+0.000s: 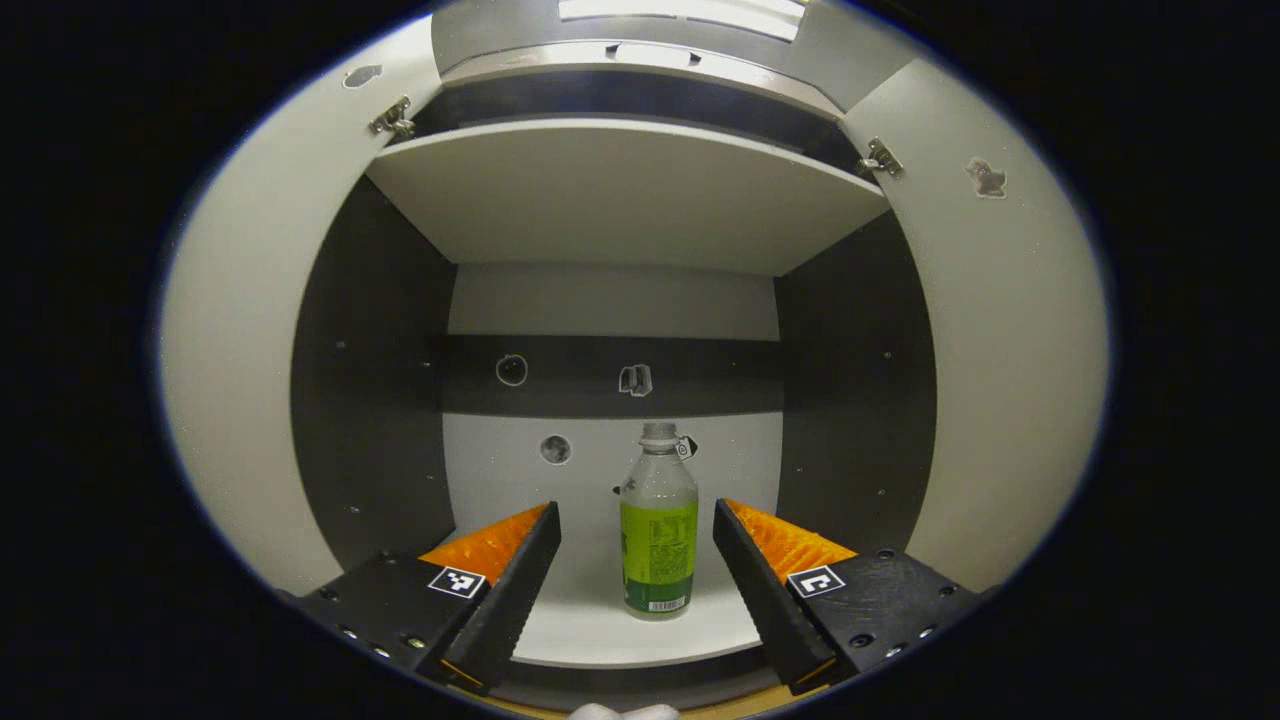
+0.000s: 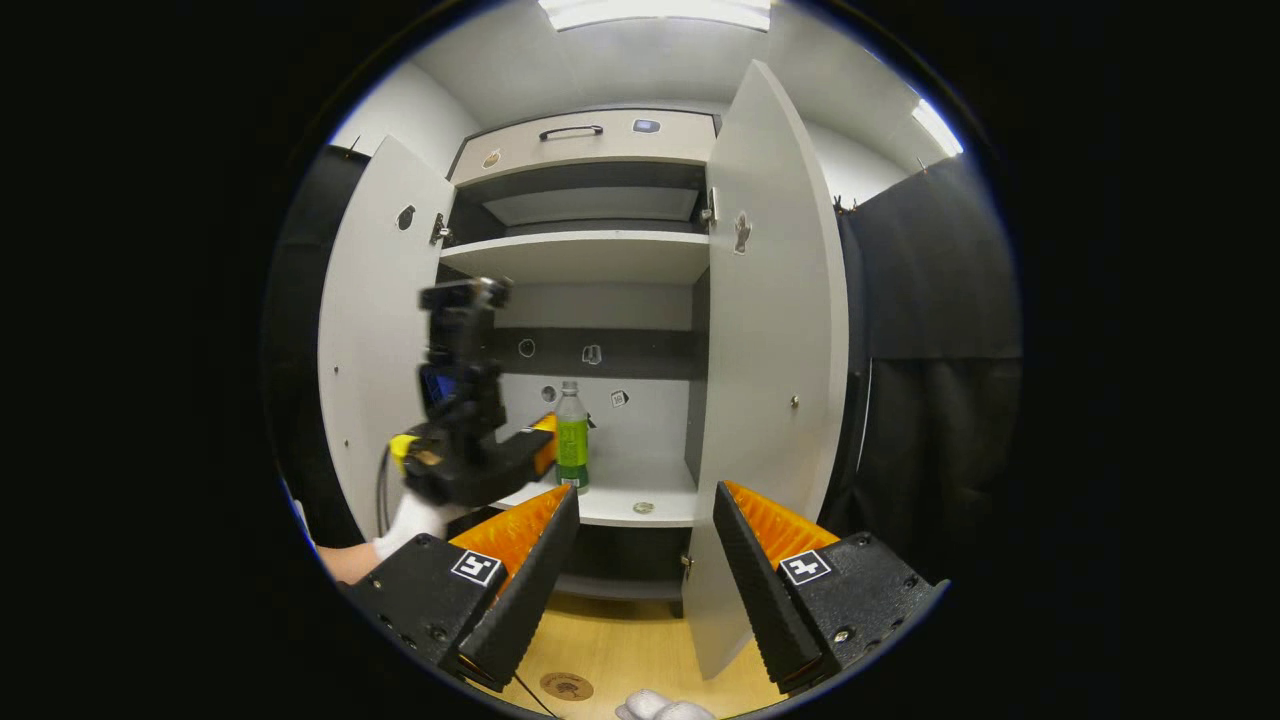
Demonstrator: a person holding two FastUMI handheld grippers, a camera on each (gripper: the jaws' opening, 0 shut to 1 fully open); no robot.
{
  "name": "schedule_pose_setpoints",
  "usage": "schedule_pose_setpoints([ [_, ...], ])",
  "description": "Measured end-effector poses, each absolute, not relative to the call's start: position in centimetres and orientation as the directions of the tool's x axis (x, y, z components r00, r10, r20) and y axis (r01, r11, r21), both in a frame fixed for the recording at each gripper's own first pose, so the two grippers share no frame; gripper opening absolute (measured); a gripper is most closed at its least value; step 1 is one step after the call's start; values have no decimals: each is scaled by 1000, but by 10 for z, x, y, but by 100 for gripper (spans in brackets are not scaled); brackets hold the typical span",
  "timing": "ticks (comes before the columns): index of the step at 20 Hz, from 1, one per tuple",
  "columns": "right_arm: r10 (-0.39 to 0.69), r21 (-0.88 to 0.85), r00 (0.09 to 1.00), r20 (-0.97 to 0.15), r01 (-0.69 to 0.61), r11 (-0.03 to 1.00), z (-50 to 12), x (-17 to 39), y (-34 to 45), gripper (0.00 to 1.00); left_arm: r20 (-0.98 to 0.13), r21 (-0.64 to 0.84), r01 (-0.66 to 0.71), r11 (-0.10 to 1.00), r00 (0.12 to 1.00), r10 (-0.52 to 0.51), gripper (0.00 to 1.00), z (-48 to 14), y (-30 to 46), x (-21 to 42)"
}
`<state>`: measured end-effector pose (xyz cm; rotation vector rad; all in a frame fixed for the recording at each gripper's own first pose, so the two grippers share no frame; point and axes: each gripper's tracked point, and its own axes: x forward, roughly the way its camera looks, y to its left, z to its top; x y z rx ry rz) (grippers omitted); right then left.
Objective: Grasp the bottle in the cabinet with the left hand and place it on the coaster, then close the right door with the right hand and the left door with the left hand.
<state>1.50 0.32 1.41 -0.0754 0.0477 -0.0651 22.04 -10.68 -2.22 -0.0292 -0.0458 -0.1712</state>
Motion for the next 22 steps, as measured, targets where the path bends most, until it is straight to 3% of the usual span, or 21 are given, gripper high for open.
schedule_pose_setpoints([
  [12,-107,-89,990,-91,99,991,-2,4,-16,83,-32,-3,94,996,995,-94,96,-56,-120,289],
  [13,-107,-83,990,-91,100,992,-2,3,-17,83,-37,2,82,997,996,-82,91,-58,-119,292],
  [14,-103,-77,990,-92,96,992,-2,2,-17,83,-39,2,86,996,996,-86,80,-57,-120,290],
  [15,-101,-75,991,-89,94,993,-1,0,-17,83,-46,-9,93,996,995,-93,76,-57,-120,288],
  [22,-78,-62,994,-80,73,995,4,-12,-17,83,68,-54,183,982,981,-179,72,-6,-116,210],
])
